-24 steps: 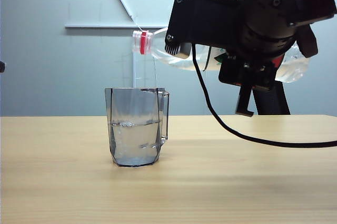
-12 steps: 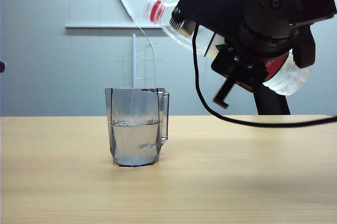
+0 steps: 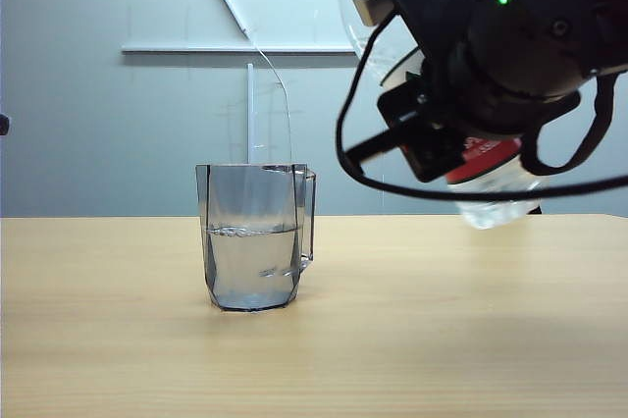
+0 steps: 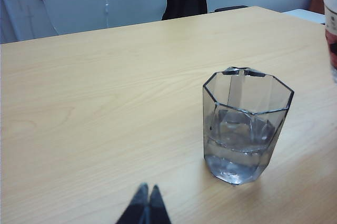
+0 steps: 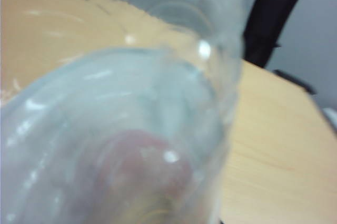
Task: Pick up the mineral water bottle on the table and pour water into the mug until it's half full.
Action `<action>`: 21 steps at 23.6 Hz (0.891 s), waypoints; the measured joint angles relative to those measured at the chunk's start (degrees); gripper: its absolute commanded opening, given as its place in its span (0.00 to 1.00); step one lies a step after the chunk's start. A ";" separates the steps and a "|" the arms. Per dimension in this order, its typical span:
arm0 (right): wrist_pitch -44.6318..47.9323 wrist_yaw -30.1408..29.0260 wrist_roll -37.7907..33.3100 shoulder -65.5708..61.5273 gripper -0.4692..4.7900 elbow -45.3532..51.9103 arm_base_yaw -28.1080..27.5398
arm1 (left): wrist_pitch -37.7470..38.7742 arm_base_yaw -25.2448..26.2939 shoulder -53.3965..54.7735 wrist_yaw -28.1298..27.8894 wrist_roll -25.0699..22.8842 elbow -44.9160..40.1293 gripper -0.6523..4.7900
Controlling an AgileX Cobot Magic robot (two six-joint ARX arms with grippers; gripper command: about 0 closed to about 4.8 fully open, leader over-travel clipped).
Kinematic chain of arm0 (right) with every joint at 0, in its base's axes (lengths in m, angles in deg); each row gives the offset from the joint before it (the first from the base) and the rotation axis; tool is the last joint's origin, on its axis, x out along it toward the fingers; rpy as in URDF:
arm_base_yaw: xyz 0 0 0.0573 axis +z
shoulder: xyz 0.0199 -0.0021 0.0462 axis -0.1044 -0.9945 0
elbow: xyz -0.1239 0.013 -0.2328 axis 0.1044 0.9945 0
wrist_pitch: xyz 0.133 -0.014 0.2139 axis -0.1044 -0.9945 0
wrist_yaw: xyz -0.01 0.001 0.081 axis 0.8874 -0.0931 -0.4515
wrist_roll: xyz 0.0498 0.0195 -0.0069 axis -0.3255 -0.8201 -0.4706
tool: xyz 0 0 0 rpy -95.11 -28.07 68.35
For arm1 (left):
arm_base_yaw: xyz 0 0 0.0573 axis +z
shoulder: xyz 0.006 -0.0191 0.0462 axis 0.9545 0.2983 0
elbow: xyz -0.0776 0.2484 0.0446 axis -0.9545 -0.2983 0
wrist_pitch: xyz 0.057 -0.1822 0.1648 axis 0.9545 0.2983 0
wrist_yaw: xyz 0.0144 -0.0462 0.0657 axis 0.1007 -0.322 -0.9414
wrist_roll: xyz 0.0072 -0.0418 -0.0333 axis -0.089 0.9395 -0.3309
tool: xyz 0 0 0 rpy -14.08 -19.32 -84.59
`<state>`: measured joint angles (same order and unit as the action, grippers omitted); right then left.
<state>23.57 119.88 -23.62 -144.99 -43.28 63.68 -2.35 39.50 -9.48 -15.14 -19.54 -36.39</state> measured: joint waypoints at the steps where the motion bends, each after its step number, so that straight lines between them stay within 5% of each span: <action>1: 0.02 -1.03 -1.68 0.04 0.46 0.02 0.00 | 0.00 0.00 0.00 0.00 0.00 0.00 0.12; 12: 2.34 -20.79 -20.00 0.24 0.46 3.37 -8.04 | 0.00 0.00 0.00 -0.02 0.00 0.00 0.12; 21: 11.67 -30.49 -22.80 0.24 0.46 8.94 -13.55 | -0.02 0.00 0.00 0.00 0.00 0.00 0.12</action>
<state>35.24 89.39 -46.42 -144.75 -34.34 50.13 -2.37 39.50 -9.48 -15.14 -19.54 -36.39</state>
